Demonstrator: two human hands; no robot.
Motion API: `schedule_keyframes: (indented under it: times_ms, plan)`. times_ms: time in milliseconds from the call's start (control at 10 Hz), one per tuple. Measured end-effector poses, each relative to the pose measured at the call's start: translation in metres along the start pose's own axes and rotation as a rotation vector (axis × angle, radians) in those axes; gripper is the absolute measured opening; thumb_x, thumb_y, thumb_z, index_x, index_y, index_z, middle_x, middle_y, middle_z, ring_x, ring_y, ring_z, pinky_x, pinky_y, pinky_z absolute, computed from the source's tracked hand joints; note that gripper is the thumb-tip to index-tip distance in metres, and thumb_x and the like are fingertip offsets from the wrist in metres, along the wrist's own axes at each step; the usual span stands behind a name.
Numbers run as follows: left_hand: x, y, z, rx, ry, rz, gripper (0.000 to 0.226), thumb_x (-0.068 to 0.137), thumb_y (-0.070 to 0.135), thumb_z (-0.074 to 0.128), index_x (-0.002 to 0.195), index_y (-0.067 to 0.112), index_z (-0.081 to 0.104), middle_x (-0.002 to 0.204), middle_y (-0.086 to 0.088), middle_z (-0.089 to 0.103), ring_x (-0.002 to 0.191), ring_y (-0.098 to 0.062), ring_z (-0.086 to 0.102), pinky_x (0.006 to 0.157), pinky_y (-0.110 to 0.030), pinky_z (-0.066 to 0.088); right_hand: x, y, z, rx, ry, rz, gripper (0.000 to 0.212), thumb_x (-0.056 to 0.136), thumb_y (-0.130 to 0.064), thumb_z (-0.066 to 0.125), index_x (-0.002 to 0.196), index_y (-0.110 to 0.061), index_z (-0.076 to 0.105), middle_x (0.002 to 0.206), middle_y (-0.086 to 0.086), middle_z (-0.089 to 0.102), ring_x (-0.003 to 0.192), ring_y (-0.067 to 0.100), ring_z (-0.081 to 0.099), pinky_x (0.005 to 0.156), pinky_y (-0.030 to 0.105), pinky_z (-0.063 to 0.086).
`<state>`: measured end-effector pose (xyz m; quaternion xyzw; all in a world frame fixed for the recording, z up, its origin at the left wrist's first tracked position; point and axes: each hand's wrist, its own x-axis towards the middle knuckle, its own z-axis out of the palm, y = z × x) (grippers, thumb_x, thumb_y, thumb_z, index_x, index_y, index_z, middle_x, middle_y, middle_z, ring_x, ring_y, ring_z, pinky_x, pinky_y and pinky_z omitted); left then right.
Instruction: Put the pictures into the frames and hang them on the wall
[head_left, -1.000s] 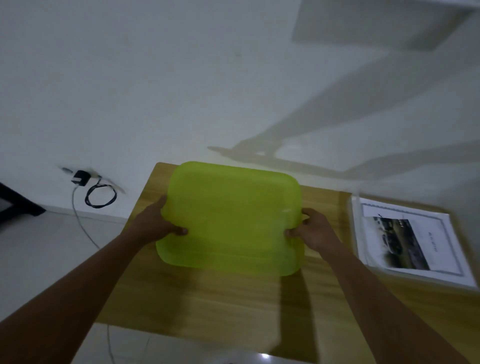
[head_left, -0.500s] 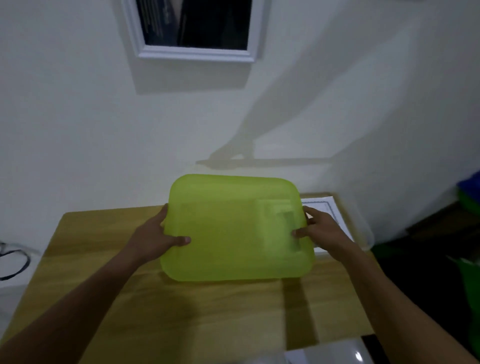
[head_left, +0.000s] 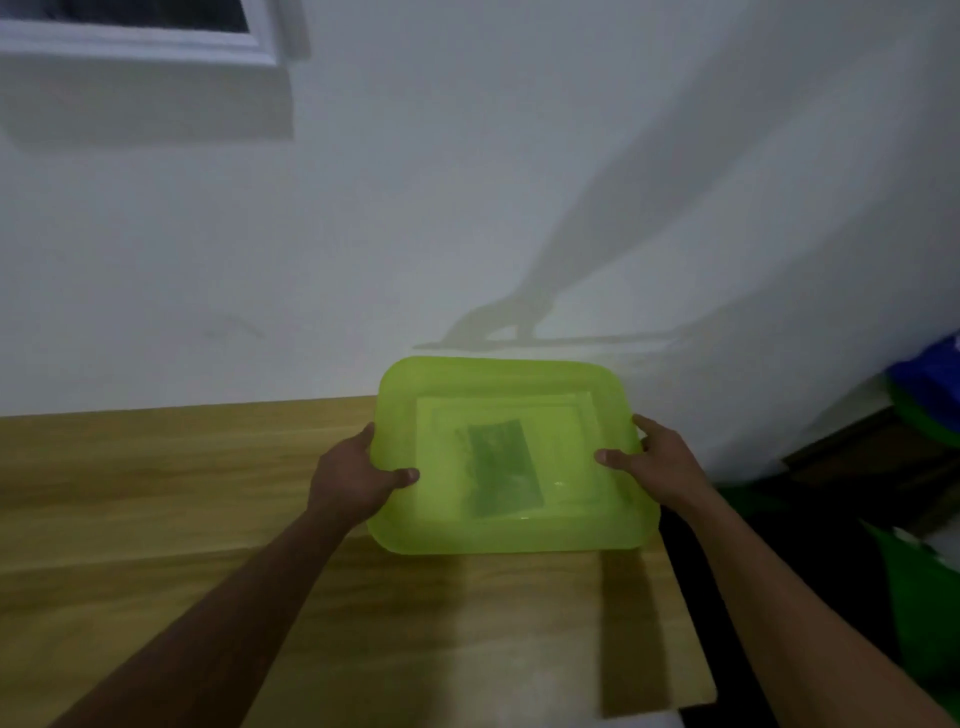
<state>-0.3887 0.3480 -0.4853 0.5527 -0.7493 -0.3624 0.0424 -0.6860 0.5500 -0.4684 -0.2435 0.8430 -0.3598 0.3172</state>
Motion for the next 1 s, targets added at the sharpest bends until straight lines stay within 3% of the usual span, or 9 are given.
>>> schedule_keyframes:
  times_ms: [100, 200, 400, 600, 900, 1000]
  plan:
    - [0.004, 0.011, 0.019, 0.036, 0.050, 0.006, 0.080, 0.065, 0.053, 0.081, 0.134, 0.020, 0.055, 0.113, -0.010, 0.069, 0.105, -0.030, 0.063, 0.084, -0.035, 0.051, 0.021, 0.013, -0.004, -0.040, 0.003, 0.023, 0.078, 0.076, -0.024, 0.085, 0.142, -0.006, 0.047, 0.126, 0.013, 0.062, 0.101, 0.023, 0.061, 0.085, 0.032, 0.049]
    - [0.007, 0.018, 0.033, 0.099, 0.102, 0.006, 0.063, 0.071, 0.049, 0.078, 0.122, 0.014, 0.062, 0.110, -0.011, 0.069, 0.101, -0.032, 0.062, 0.080, -0.035, 0.048, 0.041, 0.030, 0.003, -0.162, 0.035, 0.029, 0.098, 0.070, -0.051, 0.082, 0.148, -0.009, 0.039, 0.143, 0.017, 0.050, 0.125, 0.031, 0.054, 0.103, 0.043, 0.046]
    - [0.009, 0.021, 0.051, 0.157, 0.176, -0.038, 0.073, 0.075, 0.046, 0.077, 0.132, 0.007, 0.054, 0.120, -0.020, 0.058, 0.114, -0.034, 0.053, 0.093, -0.038, 0.042, 0.048, 0.041, 0.016, -0.264, 0.158, -0.019, 0.079, 0.082, -0.048, 0.074, 0.145, -0.010, 0.045, 0.139, 0.022, 0.048, 0.128, 0.041, 0.047, 0.106, 0.046, 0.041]
    - [0.006, 0.022, 0.057, 0.094, 0.206, -0.017, 0.082, 0.073, 0.041, 0.080, 0.140, 0.007, 0.047, 0.132, -0.016, 0.054, 0.124, -0.030, 0.047, 0.101, -0.036, 0.036, 0.048, 0.046, 0.020, -0.298, 0.139, -0.072, 0.073, 0.092, -0.038, 0.066, 0.148, -0.002, 0.037, 0.141, 0.024, 0.048, 0.130, 0.036, 0.046, 0.105, 0.037, 0.037]
    - [0.007, 0.014, 0.058, 0.071, 0.184, 0.030, 0.084, 0.073, 0.045, 0.079, 0.141, 0.008, 0.047, 0.130, -0.015, 0.056, 0.122, -0.030, 0.050, 0.099, -0.038, 0.040, 0.048, 0.047, 0.015, -0.364, 0.113, -0.105, 0.075, 0.095, -0.045, 0.058, 0.151, -0.003, 0.032, 0.147, 0.020, 0.045, 0.135, 0.033, 0.043, 0.106, 0.037, 0.037]
    - [0.009, 0.012, 0.056, 0.050, 0.230, 0.069, 0.074, 0.079, 0.046, 0.074, 0.138, 0.009, 0.050, 0.119, -0.016, 0.061, 0.114, -0.032, 0.054, 0.092, -0.039, 0.043, 0.046, 0.047, 0.016, -0.322, 0.144, -0.121, 0.078, 0.095, -0.050, 0.053, 0.152, -0.003, 0.028, 0.153, 0.020, 0.037, 0.141, 0.031, 0.035, 0.113, 0.037, 0.031]
